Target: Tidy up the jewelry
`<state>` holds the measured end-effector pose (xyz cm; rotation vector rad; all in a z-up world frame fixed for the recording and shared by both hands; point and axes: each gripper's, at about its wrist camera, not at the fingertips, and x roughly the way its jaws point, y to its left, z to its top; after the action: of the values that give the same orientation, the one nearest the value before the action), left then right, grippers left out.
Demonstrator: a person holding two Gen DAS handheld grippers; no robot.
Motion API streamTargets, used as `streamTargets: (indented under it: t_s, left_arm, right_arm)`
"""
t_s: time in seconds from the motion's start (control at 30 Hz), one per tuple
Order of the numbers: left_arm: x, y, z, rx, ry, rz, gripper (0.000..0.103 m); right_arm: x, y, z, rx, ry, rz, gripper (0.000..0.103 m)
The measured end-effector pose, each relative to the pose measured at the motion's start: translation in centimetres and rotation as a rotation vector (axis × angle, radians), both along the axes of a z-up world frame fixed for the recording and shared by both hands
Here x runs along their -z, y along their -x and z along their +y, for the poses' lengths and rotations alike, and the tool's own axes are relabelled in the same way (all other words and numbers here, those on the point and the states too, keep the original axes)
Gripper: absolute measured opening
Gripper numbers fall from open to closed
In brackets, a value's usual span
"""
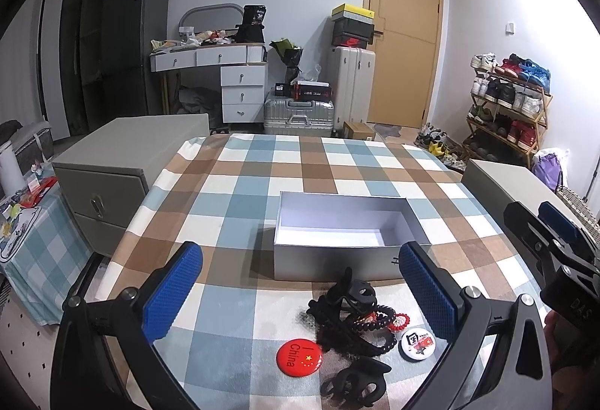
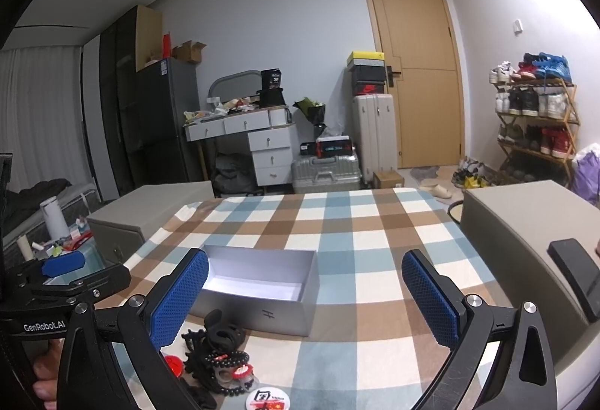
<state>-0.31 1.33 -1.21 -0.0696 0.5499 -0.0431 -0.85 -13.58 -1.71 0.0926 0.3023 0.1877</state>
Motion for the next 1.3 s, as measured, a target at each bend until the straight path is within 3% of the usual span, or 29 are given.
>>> streamTargets:
  t_s: [0.5, 0.97, 1.17, 1.23, 1.3]
  left_arm:
    - [0.9, 0.0, 0.0, 0.085, 0.035, 0.067, 0.102]
    - [5.8, 1.2, -2.0, 0.312, 0.059, 0.273, 0.101]
    - [6.3, 1.6, -3.4, 0.377, 0.012, 0.303, 0.091]
    - [6.6, 1.6, -3.8, 0.390, -0.004, 0.337, 0.082]
    - [7.3, 1.3, -3.9, 0.399, -0.012, 0.364, 0.066]
  right_arm:
    - [0.4, -0.1, -0.2, 0.003, 0.001, 0.011, 0.103]
    - [1.3, -0.5, -0.5, 0.007, -0.005, 0.044, 0.103]
    - [1.9, -0.6, -0.5, 0.005, -0.004, 0.063, 0.103]
    - [2.1, -0.7, -0.6, 0.004, -0.006, 0.071, 0.103]
    - [2.2, -0.9, -0.6, 0.004, -0.005, 0.077, 0.103]
